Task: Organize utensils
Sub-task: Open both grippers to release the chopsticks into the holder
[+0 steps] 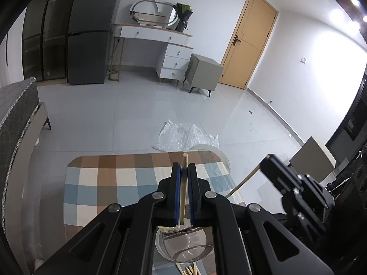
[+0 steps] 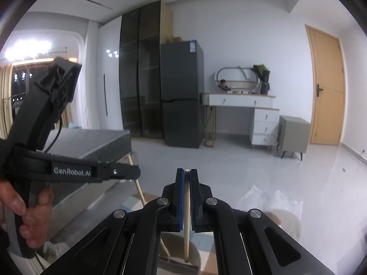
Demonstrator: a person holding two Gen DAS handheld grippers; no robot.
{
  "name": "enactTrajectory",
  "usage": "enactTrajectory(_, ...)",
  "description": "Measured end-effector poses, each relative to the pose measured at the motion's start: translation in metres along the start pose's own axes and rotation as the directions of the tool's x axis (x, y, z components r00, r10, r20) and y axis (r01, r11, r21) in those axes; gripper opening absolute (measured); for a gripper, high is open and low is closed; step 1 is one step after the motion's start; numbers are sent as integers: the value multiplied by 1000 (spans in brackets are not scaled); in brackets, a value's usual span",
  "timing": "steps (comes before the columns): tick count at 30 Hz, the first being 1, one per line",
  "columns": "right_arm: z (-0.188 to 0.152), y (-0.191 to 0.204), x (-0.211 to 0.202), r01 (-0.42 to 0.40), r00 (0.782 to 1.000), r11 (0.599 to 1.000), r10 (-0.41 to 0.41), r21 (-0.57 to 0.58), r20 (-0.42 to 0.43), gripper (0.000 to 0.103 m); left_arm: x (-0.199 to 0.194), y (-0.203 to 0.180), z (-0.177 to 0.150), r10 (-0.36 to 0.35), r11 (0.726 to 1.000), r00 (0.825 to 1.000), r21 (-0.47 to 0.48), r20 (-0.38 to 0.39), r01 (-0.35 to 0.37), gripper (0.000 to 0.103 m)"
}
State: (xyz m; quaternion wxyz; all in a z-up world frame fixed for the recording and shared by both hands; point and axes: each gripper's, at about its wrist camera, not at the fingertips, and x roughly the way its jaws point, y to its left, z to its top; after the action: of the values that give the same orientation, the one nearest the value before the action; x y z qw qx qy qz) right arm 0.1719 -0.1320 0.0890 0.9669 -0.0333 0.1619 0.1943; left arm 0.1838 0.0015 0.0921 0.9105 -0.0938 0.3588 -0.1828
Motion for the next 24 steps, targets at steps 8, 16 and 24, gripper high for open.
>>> enactTrajectory(8, -11, 4, 3, -9, 999, 1000, 9, -22, -35, 3, 7, -1, -3, 5, 1000, 1000, -9, -30, -5, 1)
enactTrajectory(16, -10, 5, -4, -57, 997, 998, 57, 0, -55, 10, 5, -1, 0, 13, 1000, 999, -17, -48, -14, 2)
enactTrajectory(24, -11, -2, -37, -41, 998, 998, 43, 45, -48, 46, -21, 1, -3, 82, 996, 997, -31, 0, -82, 56)
